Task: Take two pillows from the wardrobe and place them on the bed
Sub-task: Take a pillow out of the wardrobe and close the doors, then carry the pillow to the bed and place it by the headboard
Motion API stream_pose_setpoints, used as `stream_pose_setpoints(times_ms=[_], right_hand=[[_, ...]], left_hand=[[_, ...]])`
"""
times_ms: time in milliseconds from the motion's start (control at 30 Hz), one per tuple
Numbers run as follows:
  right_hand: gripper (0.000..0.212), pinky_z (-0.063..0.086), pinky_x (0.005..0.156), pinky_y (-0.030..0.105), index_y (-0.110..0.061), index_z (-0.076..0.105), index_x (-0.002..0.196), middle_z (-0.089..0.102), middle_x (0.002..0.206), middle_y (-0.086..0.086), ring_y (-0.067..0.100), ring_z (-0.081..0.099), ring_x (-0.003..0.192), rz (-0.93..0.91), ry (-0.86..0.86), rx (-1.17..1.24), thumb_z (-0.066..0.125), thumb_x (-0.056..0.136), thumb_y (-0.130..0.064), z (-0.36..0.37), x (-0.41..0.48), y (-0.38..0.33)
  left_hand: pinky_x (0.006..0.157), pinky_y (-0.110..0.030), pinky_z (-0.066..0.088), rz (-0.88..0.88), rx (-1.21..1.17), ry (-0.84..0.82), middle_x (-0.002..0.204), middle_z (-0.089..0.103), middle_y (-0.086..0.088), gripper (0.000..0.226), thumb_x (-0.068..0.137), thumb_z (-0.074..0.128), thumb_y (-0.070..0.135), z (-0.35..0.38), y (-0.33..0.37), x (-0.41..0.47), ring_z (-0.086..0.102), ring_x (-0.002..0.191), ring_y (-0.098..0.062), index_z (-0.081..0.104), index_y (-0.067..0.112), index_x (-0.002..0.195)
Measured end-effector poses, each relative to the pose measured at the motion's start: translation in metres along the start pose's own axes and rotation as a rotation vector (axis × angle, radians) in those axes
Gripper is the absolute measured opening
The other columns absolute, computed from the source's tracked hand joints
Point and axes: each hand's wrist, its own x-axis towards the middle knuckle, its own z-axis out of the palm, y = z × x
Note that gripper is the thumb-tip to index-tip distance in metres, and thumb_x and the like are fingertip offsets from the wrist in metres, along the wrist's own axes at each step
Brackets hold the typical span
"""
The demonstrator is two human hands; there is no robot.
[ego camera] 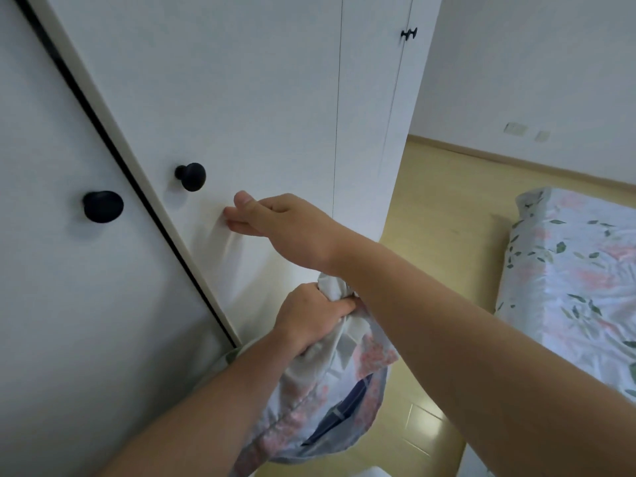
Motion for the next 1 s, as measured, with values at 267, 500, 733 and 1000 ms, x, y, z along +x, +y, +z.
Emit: stream_pose_setpoints(times_ms=[267,500,733,1000], right_hand=[[0.066,0.038,0.114,0.042,-0.015,0.067,0.127,0.071,0.124,0.007,0.020,0.061,0.124,-0.009,0.022,-0.064,0.032,0.100,-0.063,0.012,0.022,-0.008],[0.052,0.036,0.113,0.028,-0.026,0.065,0.133,0.062,0.139,-0.009,0.009,0.052,0.131,-0.010,0.117,-0.090,0.033,0.104,-0.055,-0.033,0.003,0.010],[0.038,0.050,0.101,0.035,-0.022,0.075,0.108,0.075,0.112,-0.009,0.007,0.065,0.109,0.234,0.747,0.080,0.044,0.104,-0.043,-0.138,-0.041,0.120],[0.027,0.044,0.066,0.030,-0.012,0.069,0.107,0.066,0.088,0.004,0.022,0.057,0.081,0.726,1.066,0.409,0.049,0.090,-0.008,-0.225,-0.125,0.293]], left_hand=[[0.082,-0.030,0.048,0.099,0.013,-0.076,0.098,0.068,-0.011,0.043,0.083,0.051,0.042,-0.007,0.002,0.018,0.065,0.107,-0.033,0.067,0.006,0.100],[0.067,-0.030,0.051,0.127,-0.006,-0.114,0.073,0.064,0.005,0.026,0.076,0.066,0.042,0.003,0.020,0.044,0.065,0.078,-0.021,0.061,0.017,0.072],[0.080,-0.041,0.059,0.188,0.011,-0.235,0.087,0.075,0.006,0.051,0.065,0.074,0.068,0.045,0.064,0.073,0.071,0.078,-0.016,0.075,0.023,0.088],[0.086,-0.038,0.059,0.317,0.028,-0.441,0.090,0.077,0.014,0.035,0.060,0.090,0.045,0.096,0.151,0.120,0.073,0.085,-0.008,0.079,0.029,0.089]])
